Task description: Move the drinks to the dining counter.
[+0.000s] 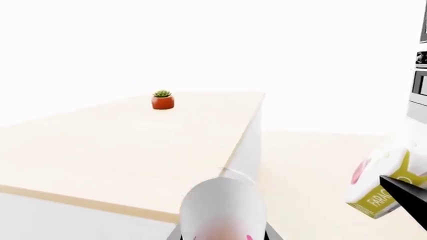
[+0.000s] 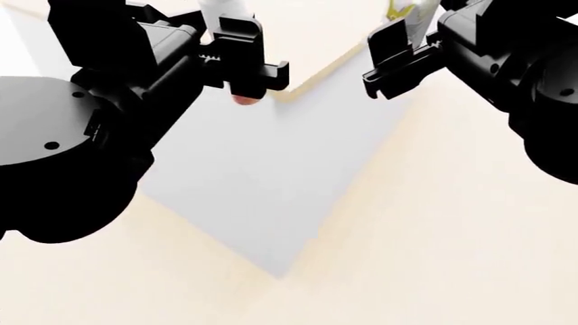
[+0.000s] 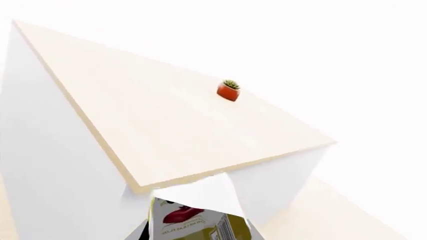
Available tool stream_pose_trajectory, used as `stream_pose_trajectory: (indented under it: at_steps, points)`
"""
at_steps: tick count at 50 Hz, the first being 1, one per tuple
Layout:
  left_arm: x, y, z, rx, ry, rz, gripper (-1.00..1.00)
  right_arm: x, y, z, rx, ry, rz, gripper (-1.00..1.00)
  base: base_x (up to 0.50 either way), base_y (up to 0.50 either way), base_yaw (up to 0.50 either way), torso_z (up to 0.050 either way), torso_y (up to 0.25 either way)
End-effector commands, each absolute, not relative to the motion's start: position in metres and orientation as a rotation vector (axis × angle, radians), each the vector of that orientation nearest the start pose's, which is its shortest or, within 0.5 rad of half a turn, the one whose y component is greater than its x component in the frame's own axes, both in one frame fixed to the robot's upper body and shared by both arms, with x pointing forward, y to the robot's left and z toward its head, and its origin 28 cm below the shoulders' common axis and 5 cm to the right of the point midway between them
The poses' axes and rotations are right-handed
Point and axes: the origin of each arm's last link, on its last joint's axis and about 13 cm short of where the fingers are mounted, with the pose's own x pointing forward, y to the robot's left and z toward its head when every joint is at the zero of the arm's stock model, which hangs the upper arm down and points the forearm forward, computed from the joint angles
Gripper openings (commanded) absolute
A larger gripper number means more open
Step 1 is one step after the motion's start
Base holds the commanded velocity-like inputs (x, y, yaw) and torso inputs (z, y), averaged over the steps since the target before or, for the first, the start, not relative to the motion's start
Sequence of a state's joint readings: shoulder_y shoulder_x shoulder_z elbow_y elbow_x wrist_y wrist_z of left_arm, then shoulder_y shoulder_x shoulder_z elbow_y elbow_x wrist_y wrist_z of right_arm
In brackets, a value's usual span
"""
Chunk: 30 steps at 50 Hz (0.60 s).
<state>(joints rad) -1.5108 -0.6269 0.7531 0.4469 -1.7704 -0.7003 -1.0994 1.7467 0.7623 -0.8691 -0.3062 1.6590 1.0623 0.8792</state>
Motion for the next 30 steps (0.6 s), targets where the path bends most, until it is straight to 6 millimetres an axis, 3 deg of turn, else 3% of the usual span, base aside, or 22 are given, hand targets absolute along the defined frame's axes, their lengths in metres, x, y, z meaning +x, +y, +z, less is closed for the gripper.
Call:
stream_pose_trajectory:
  at_steps: [1,23,30]
  points:
    - [0.221,0.1723,0.3519,0.002,-0.145,-0.285,-1.0,0.2391,-0.1124,0.3718,-0.425,-0.089,0.139,-1.0,-0.57,0.11,0.0,0.0,0.0]
    - [0.2201,0.171,0.3499,0.007,-0.14,-0.29,-1.0,0.2402,-0.11,0.3685,-0.414,-0.081,0.155,-1.0,-0.57,0.11,0.0,0.0,0.002]
    - [0.2201,0.17,0.3485,0.011,-0.136,-0.293,-1.0,0.2406,-0.11,0.369,-0.39,-0.076,0.153,-1.0,-0.3,0.4,0.0,0.0,0.003]
